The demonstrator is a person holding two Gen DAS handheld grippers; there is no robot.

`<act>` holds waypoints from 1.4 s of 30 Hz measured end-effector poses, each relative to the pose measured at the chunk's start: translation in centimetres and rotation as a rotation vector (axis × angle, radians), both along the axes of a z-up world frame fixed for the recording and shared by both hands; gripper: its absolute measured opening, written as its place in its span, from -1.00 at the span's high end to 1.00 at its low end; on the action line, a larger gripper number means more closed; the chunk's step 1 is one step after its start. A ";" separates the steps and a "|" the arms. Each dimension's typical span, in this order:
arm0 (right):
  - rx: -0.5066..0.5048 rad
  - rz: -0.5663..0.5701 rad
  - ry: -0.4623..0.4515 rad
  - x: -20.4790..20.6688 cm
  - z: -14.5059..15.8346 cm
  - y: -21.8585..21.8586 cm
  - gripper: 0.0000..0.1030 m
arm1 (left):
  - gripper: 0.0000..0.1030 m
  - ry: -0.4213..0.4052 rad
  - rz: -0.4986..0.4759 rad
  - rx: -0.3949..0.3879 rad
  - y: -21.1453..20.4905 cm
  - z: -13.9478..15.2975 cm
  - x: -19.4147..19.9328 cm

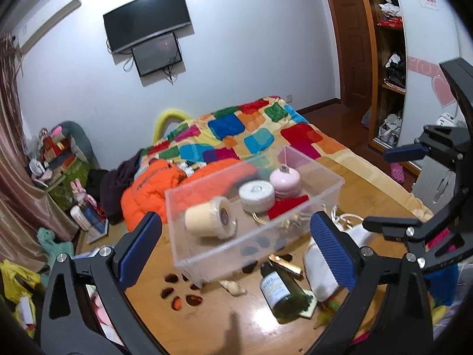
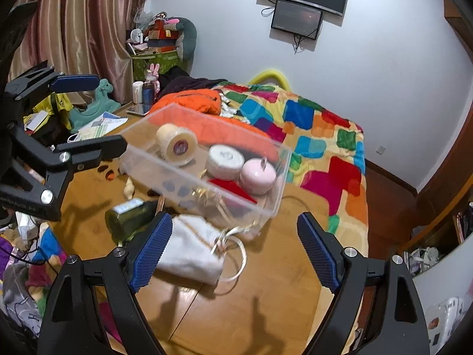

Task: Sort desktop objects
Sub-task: 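Move the right tool to the white drawstring cloth bag on the table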

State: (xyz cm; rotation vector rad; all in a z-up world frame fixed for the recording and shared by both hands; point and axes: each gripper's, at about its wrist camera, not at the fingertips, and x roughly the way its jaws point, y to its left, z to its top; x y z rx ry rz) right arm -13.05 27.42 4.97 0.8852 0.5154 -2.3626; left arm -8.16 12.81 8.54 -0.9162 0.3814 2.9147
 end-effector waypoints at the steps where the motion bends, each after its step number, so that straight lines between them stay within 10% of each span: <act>1: -0.003 0.002 -0.008 0.3 -0.4 0.0 -0.64 | -0.97 -0.005 0.007 0.003 -0.1 -0.4 0.1; 36: -0.350 -0.123 -0.406 -2.2 -9.6 0.5 -0.63 | -0.97 -0.129 0.053 0.173 -1.7 -8.0 2.8; 42: -0.336 -0.079 -0.366 -2.0 -10.0 -0.1 -0.24 | -0.97 -0.151 0.061 0.173 -0.8 -8.9 4.4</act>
